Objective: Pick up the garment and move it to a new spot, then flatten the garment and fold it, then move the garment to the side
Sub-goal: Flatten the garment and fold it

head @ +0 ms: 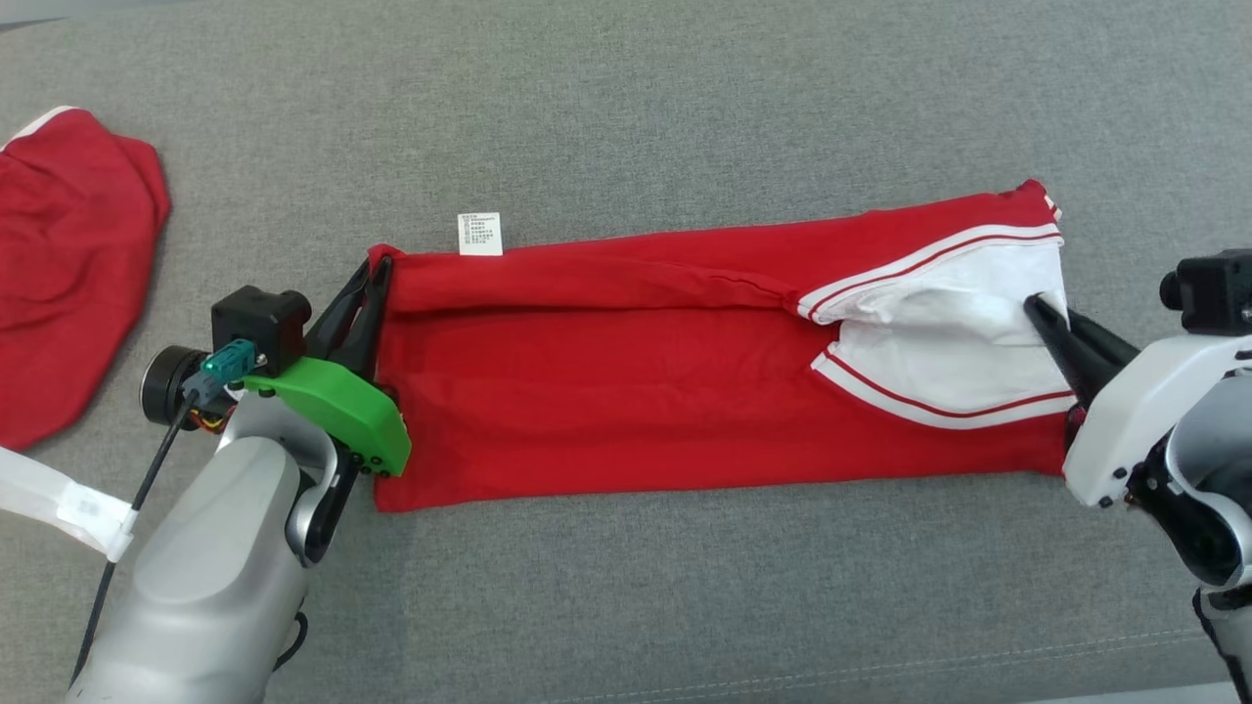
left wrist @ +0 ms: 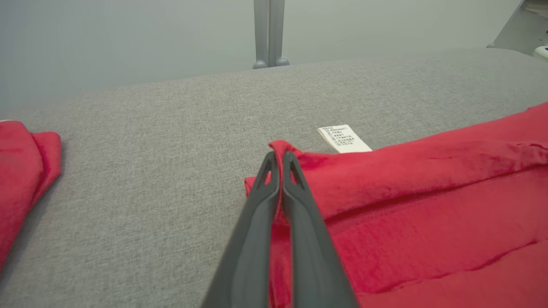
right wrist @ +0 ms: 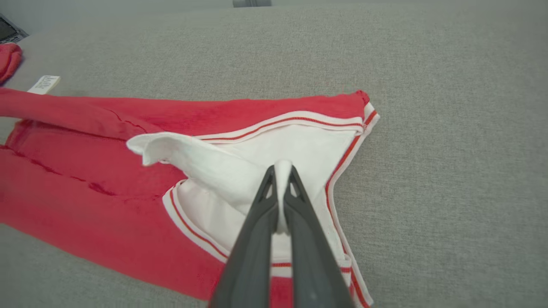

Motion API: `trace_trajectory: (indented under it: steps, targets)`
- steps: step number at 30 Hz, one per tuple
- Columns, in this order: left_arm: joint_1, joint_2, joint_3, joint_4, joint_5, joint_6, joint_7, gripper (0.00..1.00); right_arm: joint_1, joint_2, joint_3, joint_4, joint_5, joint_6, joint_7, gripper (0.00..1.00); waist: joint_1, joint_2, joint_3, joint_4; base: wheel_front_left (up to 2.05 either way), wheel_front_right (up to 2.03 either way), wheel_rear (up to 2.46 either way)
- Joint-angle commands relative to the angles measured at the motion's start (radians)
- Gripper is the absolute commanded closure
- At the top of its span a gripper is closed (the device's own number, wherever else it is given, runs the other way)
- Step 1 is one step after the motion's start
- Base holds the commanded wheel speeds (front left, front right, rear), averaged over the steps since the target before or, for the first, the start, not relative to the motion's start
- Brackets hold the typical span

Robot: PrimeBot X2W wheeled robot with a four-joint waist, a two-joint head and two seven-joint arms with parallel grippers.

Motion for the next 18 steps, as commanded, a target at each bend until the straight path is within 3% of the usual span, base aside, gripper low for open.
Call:
trace_trajectory:
  steps: [1,2,3,4,5,12,18]
  targets:
    - [0.024,-0.002,0.015,-0.007,0.017,0.006,-0.003,0.57,0.030,0.017,-0.004,-0.020,-0.013,0.000,0.017,1.00,0.0000,-0.0001,0.000,0.001,0.00,0.00,0.00]
    - [0.030,-0.005,0.024,-0.011,0.022,0.008,-0.003,0.21,0.043,0.027,-0.008,-0.028,-0.019,0.000,0.024,1.00,0.0000,-0.0001,-0.001,0.001,0.00,0.00,0.00]
    - [0.038,-0.009,0.037,-0.016,0.026,0.011,-0.003,0.00,0.055,0.038,-0.013,-0.038,-0.028,0.000,0.030,0.84,0.0000,-0.0001,-0.001,0.001,0.00,0.00,0.00]
    - [0.044,-0.014,0.048,-0.023,0.028,0.014,-0.003,0.00,0.064,0.043,-0.016,-0.044,-0.038,0.000,0.036,0.35,0.0000,-0.0001,-0.002,0.002,0.00,0.00,0.00]
    - [0.055,-0.019,0.065,-0.031,0.029,0.017,-0.002,0.00,0.076,0.052,-0.019,-0.047,-0.048,0.000,0.042,0.00,0.0000,-0.0001,-0.003,0.003,0.00,0.00,0.00]
    - [0.177,-0.069,0.248,-0.177,0.054,0.013,-0.002,0.00,0.112,0.097,-0.088,-0.059,-0.113,0.000,0.004,0.00,0.0000,-0.0001,-0.031,0.014,0.00,0.00,0.00]
    - [0.326,-0.156,0.399,-0.345,0.146,-0.011,-0.002,0.00,0.116,0.178,-0.197,-0.022,-0.144,0.000,0.004,0.00,0.0000,-0.0001,-0.073,0.034,0.00,0.00,0.00]
